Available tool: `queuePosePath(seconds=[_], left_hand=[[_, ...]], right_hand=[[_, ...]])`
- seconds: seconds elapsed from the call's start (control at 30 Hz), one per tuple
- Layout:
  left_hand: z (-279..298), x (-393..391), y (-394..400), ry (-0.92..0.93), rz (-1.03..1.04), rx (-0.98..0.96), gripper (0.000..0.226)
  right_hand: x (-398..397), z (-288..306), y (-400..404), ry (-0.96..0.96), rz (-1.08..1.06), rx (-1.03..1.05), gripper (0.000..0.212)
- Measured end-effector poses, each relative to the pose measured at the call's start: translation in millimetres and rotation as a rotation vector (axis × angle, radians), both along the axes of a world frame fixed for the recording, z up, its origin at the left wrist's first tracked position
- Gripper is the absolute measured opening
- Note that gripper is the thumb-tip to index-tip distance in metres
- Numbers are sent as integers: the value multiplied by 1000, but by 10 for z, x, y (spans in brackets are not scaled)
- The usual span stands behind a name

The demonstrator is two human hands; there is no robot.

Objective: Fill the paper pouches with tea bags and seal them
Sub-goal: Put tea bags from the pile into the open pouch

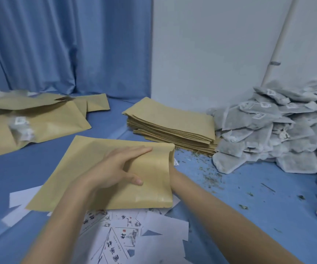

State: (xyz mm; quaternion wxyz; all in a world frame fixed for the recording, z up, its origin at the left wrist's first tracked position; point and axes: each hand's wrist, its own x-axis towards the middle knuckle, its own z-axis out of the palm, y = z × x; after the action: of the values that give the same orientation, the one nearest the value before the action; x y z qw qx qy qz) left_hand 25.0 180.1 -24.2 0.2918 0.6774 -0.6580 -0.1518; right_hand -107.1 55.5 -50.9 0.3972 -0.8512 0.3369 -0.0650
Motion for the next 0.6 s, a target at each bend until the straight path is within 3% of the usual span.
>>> queuePosePath(seconds=[0.1,0.17,0.23,0.3,0.4,0.6], left_hand=[[-29,58,-38,24,43,22,82],[-39,104,-65,30,66,33,81],[-41,144,-84,11,77,54,81],[-36,168,-101,15,78,75,81],[-35,186,-127,18,73,93,81],[-49,210,-160,16,67,110,79]], right_hand=[[-70,-16,-65,-98,34,-216,39],[-210,-50,-203,-121,-62,-318,21],[-398,-95,-382,-244,-192,-349,20],[-498,-158,-544,-142,-167,-401,20],[-457,-274,-733,91,36,-531,27],[-300,-359,-842,136,160,-576,41]])
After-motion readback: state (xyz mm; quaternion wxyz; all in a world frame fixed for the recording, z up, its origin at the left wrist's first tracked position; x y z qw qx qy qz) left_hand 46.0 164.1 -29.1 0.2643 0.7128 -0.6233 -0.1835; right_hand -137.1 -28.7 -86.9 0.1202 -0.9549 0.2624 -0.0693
